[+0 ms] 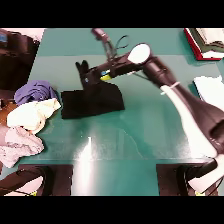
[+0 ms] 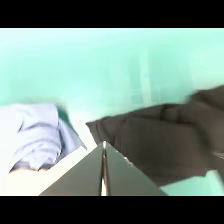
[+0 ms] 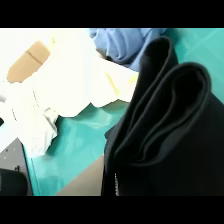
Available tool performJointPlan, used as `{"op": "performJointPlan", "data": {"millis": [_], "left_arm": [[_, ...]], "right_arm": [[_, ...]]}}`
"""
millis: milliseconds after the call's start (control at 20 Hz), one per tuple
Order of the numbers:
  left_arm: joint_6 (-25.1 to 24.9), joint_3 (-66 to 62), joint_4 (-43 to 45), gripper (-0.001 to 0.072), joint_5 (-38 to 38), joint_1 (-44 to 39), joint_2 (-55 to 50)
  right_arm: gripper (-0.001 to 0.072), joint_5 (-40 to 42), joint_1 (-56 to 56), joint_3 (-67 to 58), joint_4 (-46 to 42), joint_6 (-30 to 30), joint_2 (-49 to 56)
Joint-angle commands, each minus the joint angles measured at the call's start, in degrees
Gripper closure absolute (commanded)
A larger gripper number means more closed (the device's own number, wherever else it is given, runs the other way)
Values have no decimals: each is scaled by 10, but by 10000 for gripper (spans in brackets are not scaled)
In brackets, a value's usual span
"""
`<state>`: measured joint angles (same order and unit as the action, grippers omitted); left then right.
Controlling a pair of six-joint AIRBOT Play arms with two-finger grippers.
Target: Fold the shirts.
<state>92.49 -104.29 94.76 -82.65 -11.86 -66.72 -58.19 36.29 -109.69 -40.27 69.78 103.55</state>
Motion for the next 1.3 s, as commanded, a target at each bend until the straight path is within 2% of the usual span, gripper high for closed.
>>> {"op": "performJointPlan", "data": {"millis": [0, 50, 100, 150, 250, 350, 400, 550, 750, 800, 850, 1100, 1250], "left_arm": [[0, 2, 10, 682, -43, 7, 18], [0, 3, 9, 681, -45, 7, 18], [1, 3, 9, 681, -45, 7, 18], [1, 3, 9, 681, -48, 7, 18], [0, 3, 9, 681, -52, 7, 18], [0, 3, 9, 681, -55, 7, 18], [0, 3, 9, 681, -58, 7, 18], [1, 3, 8, 681, -59, 7, 18], [1, 3, 6, 681, -59, 7, 16], [1, 3, 5, 681, -58, 7, 13], [1, 3, 3, 681, -59, 7, 11], [1, 28, -10, 681, -55, 7, 10], [1, 40, -12, 681, -63, 7, 9]], "right_arm": [[688, 28, 45, -68, -1, -1, 88], [556, 27, 57, -87, 4, -5, 110], [255, 29, 67, -99, 9, -5, 125], [59, 31, 76, -98, 26, -7, 130], [55, 29, 75, -68, 26, -14, 111], [119, -2, 45, -20, -7, -13, 73], [128, -30, 21, 8, -36, -13, 51], [128, -80, -71, 111, -92, -10, -16], [124, -78, -203, 230, -88, 9, -69], [102, -78, -224, 244, -76, 9, -68], [47, -77, -243, 257, -58, 9, -62], [47, -96, -256, 229, 25, 14, 27], [47, -115, -228, 180, 33, 42, 88]]}}
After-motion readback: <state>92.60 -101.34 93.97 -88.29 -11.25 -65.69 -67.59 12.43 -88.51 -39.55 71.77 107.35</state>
